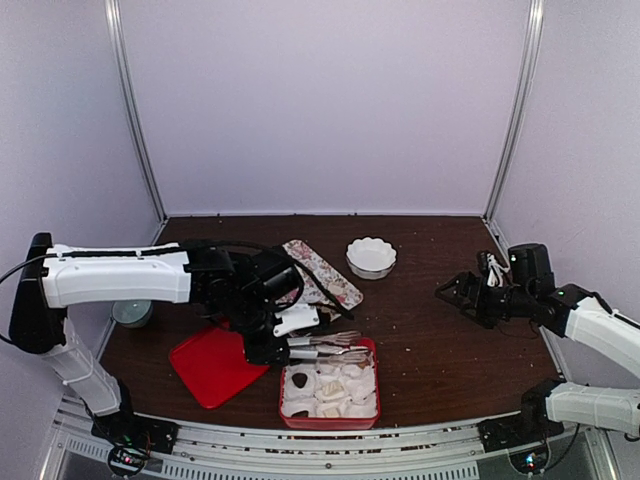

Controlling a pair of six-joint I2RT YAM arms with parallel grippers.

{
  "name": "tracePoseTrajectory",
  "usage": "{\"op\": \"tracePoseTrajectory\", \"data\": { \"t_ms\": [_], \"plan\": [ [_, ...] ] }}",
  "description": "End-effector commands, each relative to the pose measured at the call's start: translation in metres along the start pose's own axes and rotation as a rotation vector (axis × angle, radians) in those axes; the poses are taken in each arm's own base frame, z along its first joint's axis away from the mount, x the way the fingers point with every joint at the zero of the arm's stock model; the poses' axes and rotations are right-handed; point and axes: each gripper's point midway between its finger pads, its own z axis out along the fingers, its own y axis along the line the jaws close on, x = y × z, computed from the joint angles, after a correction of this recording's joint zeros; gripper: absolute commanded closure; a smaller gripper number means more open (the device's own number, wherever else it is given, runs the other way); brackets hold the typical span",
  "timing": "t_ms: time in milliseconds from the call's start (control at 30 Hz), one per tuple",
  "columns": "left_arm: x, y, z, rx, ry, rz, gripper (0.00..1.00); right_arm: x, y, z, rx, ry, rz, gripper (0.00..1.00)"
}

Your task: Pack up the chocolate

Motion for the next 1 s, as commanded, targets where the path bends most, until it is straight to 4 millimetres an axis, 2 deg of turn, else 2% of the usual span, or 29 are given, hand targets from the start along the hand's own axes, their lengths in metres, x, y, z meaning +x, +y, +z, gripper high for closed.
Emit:
{"op": "tracePoseTrajectory", "data": {
  "t_ms": [0,67,233,367,467,600,867,967],
  "plan": [
    [-0.019,0.008,-0.036,-0.025,-0.12,-0.011,0.62,-0.001,-0.001,0.003,0.001,-0.009,0.016,0.0],
    [-0.019,0.019,-0.047,-0.041,-0.146,-0.049,0.62,-0.004,0.001,0.004,-0.002,-0.015,0.016,0.0],
    [-0.005,0.075,-0.074,-0.12,-0.189,-0.227,0.62,-0.008,0.001,0.004,0.008,-0.024,0.009,0.0],
    [0.018,0.119,-0.076,-0.205,-0.128,-0.346,0.61,-0.012,0.003,0.003,0.008,-0.034,0.003,0.0],
    [0.029,0.134,-0.072,-0.221,-0.086,-0.391,0.61,-0.012,0.003,0.005,0.013,-0.028,0.002,0.0],
    [0.038,0.135,-0.059,-0.197,-0.026,-0.393,0.61,-0.011,0.001,0.006,0.022,-0.017,0.005,0.0],
    [0.062,0.108,-0.031,-0.085,0.04,-0.423,0.61,-0.01,-0.003,0.009,0.03,-0.019,0.022,0.0],
    [0.067,0.105,-0.022,-0.066,0.075,-0.434,0.6,-0.011,-0.002,0.011,0.025,-0.014,0.024,0.0]
  ]
}}
